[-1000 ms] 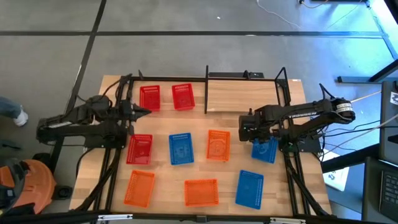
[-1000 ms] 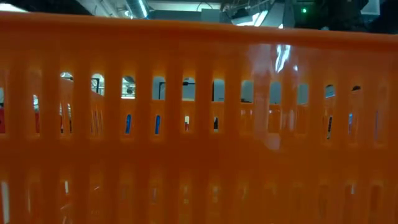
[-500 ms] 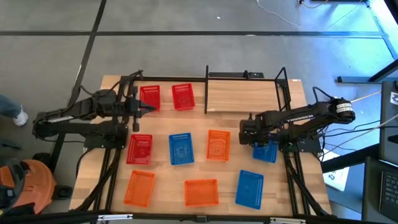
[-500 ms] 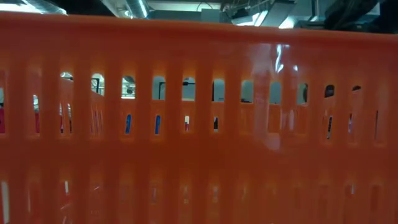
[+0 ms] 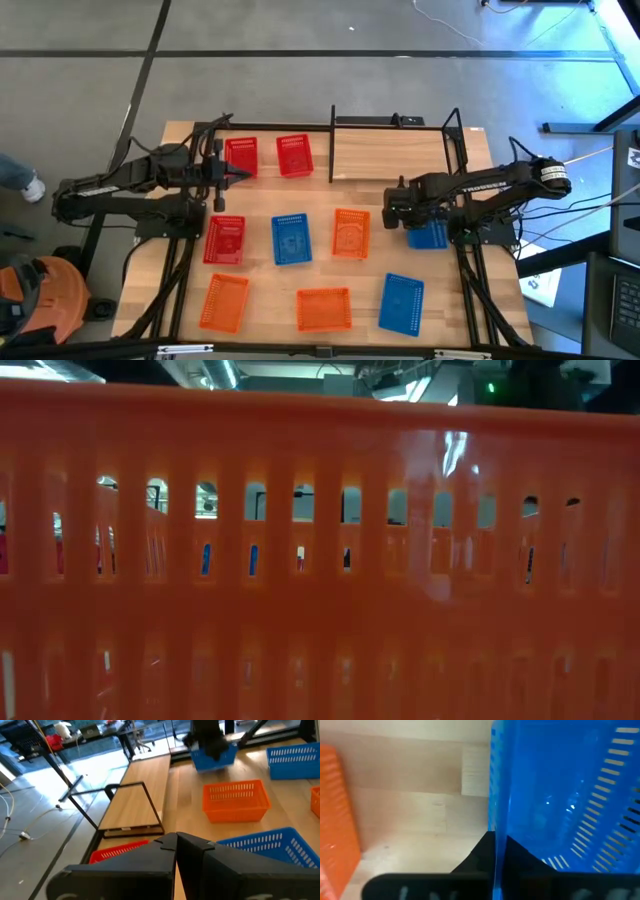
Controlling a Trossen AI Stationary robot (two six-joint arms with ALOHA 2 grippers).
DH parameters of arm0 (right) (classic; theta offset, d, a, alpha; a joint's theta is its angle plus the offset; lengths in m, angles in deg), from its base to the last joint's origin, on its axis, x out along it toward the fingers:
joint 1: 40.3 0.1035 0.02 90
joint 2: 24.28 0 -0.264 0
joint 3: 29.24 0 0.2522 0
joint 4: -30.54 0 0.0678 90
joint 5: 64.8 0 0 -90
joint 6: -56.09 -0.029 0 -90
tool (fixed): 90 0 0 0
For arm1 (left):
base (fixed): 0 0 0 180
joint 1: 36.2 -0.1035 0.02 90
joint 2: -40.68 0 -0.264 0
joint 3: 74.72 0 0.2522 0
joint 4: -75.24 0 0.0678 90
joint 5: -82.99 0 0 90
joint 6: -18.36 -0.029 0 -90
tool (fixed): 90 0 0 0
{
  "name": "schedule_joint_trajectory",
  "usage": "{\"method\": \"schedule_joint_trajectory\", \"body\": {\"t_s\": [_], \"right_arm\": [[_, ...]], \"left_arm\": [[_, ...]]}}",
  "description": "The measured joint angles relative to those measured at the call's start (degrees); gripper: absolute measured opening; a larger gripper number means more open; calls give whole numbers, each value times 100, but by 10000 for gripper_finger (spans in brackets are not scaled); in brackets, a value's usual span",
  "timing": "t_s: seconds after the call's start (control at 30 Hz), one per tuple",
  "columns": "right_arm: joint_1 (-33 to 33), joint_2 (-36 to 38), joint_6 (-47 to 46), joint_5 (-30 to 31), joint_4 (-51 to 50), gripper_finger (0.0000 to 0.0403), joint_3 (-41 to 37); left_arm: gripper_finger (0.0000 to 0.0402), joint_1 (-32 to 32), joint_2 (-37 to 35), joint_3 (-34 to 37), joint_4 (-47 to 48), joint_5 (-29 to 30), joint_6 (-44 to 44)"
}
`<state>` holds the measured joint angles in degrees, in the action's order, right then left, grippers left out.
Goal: Stack baskets on shelf by color
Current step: Put the top right blue basket on the shelf
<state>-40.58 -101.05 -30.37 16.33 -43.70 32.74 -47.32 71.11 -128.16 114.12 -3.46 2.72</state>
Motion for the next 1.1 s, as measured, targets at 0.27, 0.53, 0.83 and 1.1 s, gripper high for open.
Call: {"method": "schedule_joint_trajectory", "body": {"t_s": [0.27, 0.53, 0.83, 1.1], "right_arm": [[-377, 4, 301, 719, -1490, 2, 1527], [-2001, 4, 1821, 1497, -1627, 1, 2133], [-3916, -295, 3771, 1485, -708, 1, 2135], [-4676, -1176, 4652, 1011, -318, 0, 2135]], "left_arm": [[0, 2, 130, 0, 295, -496, 155], [0, 2, 256, 0, 274, -606, 158], [0, 0, 256, 0, 270, -606, 199], [0, 0, 256, 0, 269, -605, 205]]}}
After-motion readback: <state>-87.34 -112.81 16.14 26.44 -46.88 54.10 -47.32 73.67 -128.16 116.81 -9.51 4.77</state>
